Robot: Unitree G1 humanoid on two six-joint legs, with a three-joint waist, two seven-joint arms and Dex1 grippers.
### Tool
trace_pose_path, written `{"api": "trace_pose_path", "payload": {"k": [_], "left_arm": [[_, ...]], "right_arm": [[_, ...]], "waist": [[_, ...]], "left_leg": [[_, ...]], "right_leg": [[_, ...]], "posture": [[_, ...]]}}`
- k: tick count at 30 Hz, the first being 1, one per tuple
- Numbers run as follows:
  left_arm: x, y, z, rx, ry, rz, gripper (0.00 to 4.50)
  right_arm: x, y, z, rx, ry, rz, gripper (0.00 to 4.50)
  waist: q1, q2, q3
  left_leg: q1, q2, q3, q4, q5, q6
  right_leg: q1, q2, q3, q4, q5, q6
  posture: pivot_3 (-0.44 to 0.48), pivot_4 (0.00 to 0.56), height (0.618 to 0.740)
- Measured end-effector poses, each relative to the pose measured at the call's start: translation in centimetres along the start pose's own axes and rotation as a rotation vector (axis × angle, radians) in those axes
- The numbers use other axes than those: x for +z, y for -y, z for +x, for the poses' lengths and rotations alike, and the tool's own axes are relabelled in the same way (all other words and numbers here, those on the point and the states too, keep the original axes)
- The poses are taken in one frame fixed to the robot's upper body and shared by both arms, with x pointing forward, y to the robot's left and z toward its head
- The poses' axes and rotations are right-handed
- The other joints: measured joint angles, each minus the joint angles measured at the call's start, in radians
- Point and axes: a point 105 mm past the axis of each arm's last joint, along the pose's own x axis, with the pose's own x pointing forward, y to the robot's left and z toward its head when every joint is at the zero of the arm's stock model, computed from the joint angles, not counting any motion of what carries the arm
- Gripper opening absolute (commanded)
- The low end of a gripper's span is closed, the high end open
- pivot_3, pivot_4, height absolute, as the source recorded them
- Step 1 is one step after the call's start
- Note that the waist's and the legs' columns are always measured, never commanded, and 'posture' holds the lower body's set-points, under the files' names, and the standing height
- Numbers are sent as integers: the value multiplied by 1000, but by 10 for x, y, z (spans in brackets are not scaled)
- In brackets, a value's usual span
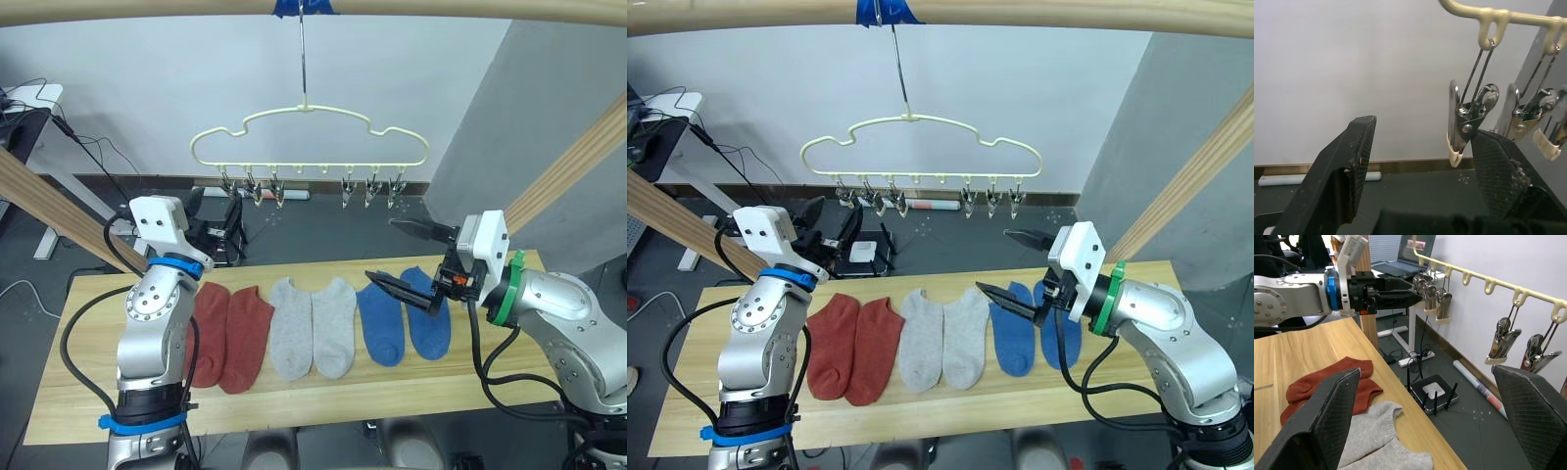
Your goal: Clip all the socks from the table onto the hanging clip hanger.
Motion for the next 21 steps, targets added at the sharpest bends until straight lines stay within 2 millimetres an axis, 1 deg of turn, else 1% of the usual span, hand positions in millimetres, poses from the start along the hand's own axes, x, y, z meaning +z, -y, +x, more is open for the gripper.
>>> {"api": "trace_pose_path", "payload": {"k": [5, 10, 17, 21], "left_arm": [[11, 4, 0, 9, 40, -7, 3327], [15, 7, 0, 23, 50, -16, 3327], [12, 9, 1, 55, 47, -34, 3327], [15, 10, 4, 81, 60, -55, 3327]], "right_arm": [[8, 0, 4, 3, 4, -2, 4500], [11, 1, 6, 6, 3, -4, 4500], [8, -2, 6, 18, 1, 4, 4500], [4, -3, 4, 23, -3, 8, 4500]], "waist": [[0, 0, 0], [0, 0, 0], [0, 0, 1], [0, 0, 1]], "left_leg": [[0, 0, 0, 0, 0, 0], [0, 0, 0, 0, 0, 0], [0, 0, 0, 0, 0, 0], [0, 0, 0, 0, 0, 0]], "right_leg": [[0, 0, 0, 0, 0, 0], [0, 0, 0, 0, 0, 0], [0, 0, 0, -1, 0, 0], [0, 0, 0, -1, 0, 0]], "posture": [[-119, 338, 740], [-113, 337, 740], [-111, 333, 740], [-111, 333, 740]]}}
